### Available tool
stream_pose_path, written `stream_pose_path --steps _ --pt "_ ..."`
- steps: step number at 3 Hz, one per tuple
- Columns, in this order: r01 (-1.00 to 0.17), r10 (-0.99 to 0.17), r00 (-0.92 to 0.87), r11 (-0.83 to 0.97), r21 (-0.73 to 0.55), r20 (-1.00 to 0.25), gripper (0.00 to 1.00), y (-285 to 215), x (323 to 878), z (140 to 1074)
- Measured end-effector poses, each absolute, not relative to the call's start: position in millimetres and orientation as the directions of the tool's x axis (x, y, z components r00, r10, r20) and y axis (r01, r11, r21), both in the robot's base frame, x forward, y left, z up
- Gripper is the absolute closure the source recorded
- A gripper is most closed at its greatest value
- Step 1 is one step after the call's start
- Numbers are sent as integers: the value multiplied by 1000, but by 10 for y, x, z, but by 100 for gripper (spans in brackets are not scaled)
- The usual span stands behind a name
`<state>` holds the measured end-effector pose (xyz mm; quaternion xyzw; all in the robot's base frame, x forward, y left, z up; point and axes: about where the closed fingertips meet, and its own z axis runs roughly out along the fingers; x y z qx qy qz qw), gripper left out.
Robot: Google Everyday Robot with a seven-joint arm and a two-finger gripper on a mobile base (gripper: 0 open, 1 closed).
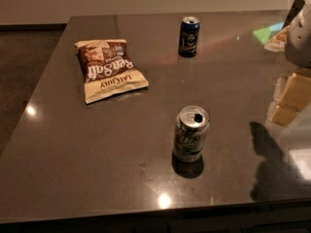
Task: Move 7up can near brown chip bag
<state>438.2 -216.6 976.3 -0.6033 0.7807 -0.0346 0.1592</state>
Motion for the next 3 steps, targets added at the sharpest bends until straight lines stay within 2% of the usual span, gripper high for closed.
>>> stream_pose_path --steps 2,3 --pt "-939 -952 -187 245 -241 -241 0 -2059 4352 9714" --pt "-952 -936 -152 225 -207 -317 0 -1900 4306 9560"
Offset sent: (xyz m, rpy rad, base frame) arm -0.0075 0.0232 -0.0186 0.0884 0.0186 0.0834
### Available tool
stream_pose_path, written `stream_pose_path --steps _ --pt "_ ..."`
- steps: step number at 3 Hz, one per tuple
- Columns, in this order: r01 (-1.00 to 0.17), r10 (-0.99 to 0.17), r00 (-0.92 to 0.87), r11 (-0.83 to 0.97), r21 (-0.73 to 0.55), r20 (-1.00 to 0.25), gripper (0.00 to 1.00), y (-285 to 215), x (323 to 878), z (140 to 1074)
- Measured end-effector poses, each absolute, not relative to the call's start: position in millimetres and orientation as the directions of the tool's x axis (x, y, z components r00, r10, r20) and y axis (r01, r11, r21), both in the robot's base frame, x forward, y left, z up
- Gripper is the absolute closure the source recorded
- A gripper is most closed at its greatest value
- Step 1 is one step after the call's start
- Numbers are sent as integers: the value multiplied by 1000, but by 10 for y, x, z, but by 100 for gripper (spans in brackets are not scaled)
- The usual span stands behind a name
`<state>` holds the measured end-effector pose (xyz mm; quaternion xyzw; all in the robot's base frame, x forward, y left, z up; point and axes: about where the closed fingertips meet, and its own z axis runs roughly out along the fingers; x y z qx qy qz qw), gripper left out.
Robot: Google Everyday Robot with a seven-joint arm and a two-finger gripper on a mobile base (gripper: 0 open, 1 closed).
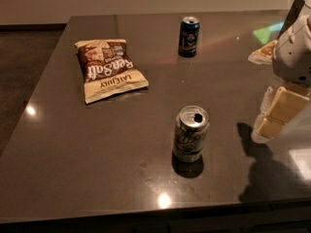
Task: Move 7up can near brown chip bag
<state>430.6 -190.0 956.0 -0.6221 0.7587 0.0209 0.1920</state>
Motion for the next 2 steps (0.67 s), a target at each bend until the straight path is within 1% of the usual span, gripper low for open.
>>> stream_pose_path --steps 2 --pt "-970 -881 -104 192 -148 -461 0 -1410 4195 9227"
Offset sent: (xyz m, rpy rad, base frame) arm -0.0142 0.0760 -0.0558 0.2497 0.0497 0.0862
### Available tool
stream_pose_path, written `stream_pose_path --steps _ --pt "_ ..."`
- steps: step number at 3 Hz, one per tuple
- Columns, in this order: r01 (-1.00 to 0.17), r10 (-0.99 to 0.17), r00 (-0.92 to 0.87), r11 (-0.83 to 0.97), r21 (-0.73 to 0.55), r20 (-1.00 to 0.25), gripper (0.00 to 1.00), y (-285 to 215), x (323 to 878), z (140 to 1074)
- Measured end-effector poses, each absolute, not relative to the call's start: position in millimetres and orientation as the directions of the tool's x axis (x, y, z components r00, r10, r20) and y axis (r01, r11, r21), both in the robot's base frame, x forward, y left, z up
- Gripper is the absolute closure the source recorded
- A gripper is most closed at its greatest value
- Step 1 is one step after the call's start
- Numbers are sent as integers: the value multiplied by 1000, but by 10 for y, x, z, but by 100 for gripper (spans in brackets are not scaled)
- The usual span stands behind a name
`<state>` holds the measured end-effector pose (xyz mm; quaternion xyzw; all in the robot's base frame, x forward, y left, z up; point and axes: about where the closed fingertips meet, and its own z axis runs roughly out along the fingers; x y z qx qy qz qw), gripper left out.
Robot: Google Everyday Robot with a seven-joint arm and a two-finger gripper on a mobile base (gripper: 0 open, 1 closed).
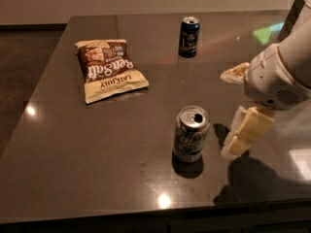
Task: Move 7up can near brown chip bag
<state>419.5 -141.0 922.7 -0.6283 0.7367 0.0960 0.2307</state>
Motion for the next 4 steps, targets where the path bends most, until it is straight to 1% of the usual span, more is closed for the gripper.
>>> stream_pose_path --steps 2,3,4 --pt "-975 -833 -79 178 -131 -548 0 -976 4116 9056" --pt "-977 -819 -69 172 -128 -570 0 -826 4109 9004" --pt "-976 -811 -71 178 -129 -581 19 -742 4152 8982"
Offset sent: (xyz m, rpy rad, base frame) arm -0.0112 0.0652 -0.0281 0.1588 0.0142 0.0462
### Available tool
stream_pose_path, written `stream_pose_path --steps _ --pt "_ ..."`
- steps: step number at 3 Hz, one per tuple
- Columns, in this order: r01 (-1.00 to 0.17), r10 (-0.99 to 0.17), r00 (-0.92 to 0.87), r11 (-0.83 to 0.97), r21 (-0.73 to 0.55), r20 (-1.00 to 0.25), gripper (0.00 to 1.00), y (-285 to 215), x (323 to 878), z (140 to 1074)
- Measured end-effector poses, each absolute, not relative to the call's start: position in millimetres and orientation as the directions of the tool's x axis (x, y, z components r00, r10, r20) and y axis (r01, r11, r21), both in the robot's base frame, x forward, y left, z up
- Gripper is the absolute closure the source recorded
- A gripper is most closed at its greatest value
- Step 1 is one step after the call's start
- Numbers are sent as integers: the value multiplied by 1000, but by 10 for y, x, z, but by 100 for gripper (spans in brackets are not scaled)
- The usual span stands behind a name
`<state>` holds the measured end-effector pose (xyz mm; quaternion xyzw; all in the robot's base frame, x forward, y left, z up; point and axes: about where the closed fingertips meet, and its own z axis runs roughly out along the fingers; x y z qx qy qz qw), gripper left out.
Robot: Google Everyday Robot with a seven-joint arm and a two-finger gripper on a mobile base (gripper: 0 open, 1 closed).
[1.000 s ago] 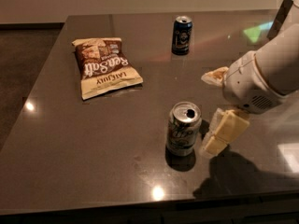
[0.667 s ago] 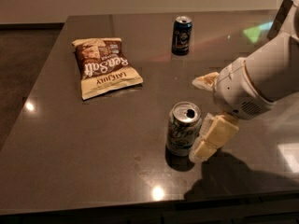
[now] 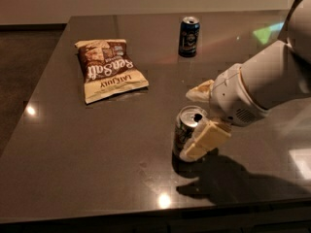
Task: Move 7up can near brown chip bag
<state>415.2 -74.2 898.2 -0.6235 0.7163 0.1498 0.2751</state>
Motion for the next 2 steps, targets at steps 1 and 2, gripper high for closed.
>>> stream_pose_path --steps 1,2 --pt "-974 -803 -78 188 -128 -590 42 -737 4190 9002" --pt "-969 -800 -88 207 -135 -594 65 -744 4225 9065"
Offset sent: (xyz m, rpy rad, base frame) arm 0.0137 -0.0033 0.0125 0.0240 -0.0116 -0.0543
